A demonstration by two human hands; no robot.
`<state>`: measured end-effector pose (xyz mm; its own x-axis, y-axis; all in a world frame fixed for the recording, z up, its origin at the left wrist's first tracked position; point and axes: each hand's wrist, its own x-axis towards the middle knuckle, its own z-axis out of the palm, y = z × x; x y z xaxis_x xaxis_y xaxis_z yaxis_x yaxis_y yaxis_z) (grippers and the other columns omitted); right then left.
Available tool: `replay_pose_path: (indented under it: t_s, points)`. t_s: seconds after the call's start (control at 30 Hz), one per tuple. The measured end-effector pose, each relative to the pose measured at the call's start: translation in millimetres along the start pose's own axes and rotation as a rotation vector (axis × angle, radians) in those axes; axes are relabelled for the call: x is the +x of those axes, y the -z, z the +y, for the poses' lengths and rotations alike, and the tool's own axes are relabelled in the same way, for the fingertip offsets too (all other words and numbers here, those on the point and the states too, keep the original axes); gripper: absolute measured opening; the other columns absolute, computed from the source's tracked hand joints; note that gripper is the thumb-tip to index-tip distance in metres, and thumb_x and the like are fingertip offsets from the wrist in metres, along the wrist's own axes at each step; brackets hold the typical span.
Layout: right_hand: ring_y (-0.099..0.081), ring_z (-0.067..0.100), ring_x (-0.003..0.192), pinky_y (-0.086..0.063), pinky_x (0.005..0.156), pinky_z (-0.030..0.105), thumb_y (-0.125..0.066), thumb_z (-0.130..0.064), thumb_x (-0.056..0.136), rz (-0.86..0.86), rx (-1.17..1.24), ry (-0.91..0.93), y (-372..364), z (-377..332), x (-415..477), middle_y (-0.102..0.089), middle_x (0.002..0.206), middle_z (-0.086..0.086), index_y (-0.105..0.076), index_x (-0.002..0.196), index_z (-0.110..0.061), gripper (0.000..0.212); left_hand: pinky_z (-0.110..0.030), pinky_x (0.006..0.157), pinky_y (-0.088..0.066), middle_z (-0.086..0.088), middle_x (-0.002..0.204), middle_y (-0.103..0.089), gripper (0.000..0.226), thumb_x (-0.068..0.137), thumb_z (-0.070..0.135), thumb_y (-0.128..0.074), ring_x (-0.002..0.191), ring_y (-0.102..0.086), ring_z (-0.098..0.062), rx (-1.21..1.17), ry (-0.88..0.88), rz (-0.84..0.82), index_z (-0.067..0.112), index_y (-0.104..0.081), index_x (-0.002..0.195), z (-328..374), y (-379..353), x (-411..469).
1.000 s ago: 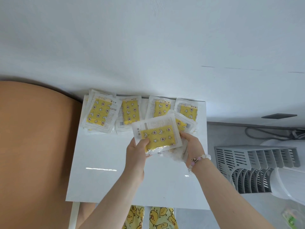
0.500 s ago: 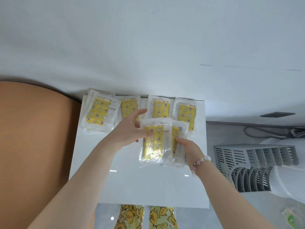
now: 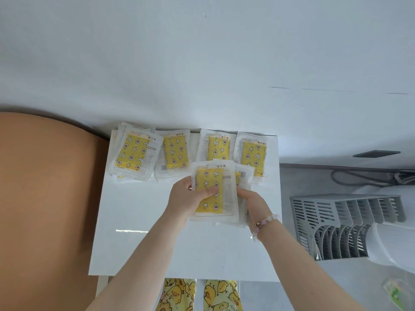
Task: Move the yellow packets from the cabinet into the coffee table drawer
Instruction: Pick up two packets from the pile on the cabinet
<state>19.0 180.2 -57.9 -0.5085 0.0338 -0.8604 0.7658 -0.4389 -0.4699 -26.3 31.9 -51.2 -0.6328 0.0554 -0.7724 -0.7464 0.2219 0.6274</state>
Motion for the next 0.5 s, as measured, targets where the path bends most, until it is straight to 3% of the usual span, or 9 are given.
replay_pose_path:
  t_s: [0.07,0.23,0.4,0.5]
  points:
    - [-0.068,0.019,0.081,-0.053,0.08,0.038,-0.055,-0.022,0.093,0.018,-0.02,-0.003,-0.2,2.1,1.3,-0.072,0.087,0.002,-0.07,0.094,-0.017,0.016,-0.031,0.077,-0.056,0.002,0.092,-0.074,0.028,0.069,0.009,-0.082,0.085,-0.07,-0.014,-0.007,-0.03,0.014,0.019,-0.069,0.093,-2.2,-4.0,-1.4]
    - [-0.066,0.023,0.09,-0.051,0.085,0.039,-0.055,-0.025,0.093,0.036,-0.018,-0.012,1.4,3.8,7.1,-0.071,0.097,0.005,-0.07,0.097,-0.017,0.017,-0.01,0.06,-0.049,0.009,0.087,-0.071,0.024,0.075,0.008,-0.077,0.077,-0.066,0.002,0.021,-0.098,0.057,0.019,-0.066,0.093,-6.4,-10.6,0.1]
    - [-0.054,0.025,0.12,-0.039,0.106,0.049,-0.055,-0.046,0.089,0.088,0.043,-0.036,4.2,5.1,12.0,-0.061,0.128,0.002,-0.064,0.116,-0.026,0.035,-0.029,0.08,-0.052,0.003,0.095,-0.07,0.021,0.079,0.009,-0.073,0.093,-0.066,-0.016,0.071,-0.103,0.118,0.015,-0.064,0.097,-8.1,-8.3,5.3]
    - [-0.047,0.022,0.129,-0.034,0.11,0.05,-0.054,-0.062,0.082,0.09,0.054,-0.031,4.0,7.9,13.9,-0.054,0.135,-0.003,-0.056,0.129,-0.03,0.057,-0.023,0.075,-0.051,0.001,0.099,-0.068,0.026,0.081,0.009,-0.072,0.093,-0.065,-0.016,0.081,-0.104,0.099,0.016,-0.062,0.103,-7.6,-7.5,7.2]
